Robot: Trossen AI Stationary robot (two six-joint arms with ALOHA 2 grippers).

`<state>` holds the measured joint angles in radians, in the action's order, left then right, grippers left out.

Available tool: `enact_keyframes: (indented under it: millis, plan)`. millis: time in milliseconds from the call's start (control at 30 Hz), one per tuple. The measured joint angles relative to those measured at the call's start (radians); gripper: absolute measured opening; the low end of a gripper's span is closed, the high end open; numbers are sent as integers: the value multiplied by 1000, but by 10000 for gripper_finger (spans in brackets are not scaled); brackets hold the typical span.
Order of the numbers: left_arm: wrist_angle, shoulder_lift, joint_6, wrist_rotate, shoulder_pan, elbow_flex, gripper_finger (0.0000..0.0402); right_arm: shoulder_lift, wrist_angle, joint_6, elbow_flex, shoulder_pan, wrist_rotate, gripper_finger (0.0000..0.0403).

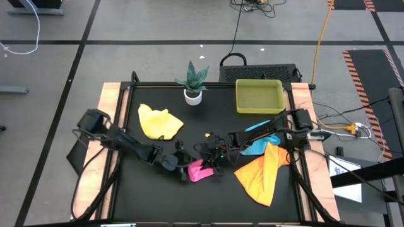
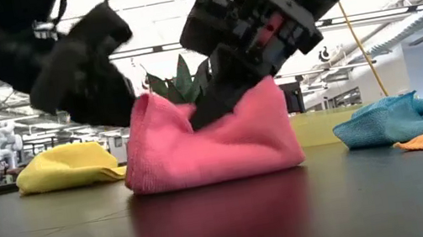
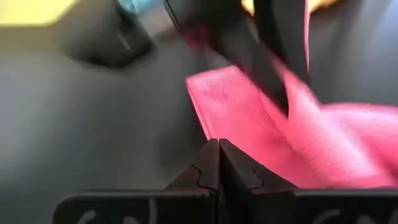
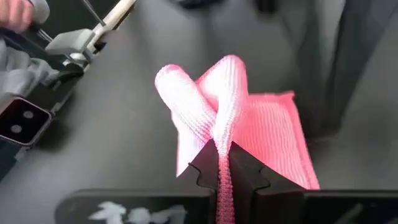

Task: Fold microfiber towels
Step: Fold the pink microfiber cloth

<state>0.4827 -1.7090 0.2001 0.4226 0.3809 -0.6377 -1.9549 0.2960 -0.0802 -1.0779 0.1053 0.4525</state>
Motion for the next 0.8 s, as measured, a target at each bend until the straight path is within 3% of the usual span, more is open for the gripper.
enact_keyframes:
  millis: [267,400,533,800]
  plan:
    - [-110,163,3,6,22,0,10,-82,91,-52,0,-26,23,6]
    - [-67,172,4,-77,57,-1,3,-90,104,-61,0,-34,23,6]
    - [-11,150,10,-86,91,-1,9,-90,131,-58,0,-34,21,8]
    - [55,124,18,-76,142,-1,7,-69,144,-66,0,-46,14,74]
